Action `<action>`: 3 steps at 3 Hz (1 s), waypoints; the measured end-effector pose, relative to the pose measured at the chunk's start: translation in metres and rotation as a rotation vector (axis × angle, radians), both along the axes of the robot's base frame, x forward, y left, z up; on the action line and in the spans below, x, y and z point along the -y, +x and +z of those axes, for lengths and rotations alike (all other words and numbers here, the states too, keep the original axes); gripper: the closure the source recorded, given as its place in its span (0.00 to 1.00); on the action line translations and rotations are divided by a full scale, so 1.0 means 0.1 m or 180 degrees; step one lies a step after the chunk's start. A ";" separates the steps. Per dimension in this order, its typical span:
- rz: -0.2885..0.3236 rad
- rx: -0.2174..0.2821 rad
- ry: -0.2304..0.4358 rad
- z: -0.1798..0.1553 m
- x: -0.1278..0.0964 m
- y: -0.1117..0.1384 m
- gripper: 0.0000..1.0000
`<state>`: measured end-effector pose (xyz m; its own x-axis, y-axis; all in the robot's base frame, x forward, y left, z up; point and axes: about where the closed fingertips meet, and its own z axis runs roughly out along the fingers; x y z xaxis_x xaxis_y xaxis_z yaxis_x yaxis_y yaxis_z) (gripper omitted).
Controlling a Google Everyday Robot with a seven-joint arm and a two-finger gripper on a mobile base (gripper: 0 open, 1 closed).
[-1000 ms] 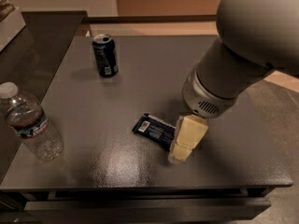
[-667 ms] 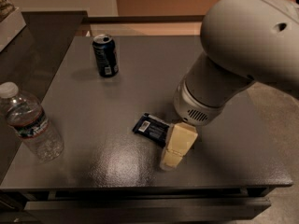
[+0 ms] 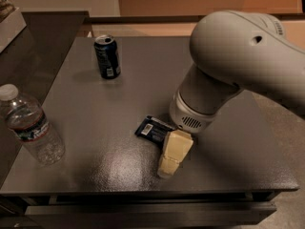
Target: Move rxbar blueberry near water bottle
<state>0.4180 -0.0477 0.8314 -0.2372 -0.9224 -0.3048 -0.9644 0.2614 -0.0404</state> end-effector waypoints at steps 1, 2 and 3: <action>-0.0004 -0.0062 -0.0004 -0.07 -0.01 0.02 0.17; -0.0012 -0.0099 0.0008 -0.10 -0.03 0.03 0.40; -0.0014 -0.0099 0.0014 -0.06 -0.03 0.03 0.64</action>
Offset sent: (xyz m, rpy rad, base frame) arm 0.0059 0.0031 -0.0152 0.0093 0.0500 -0.0098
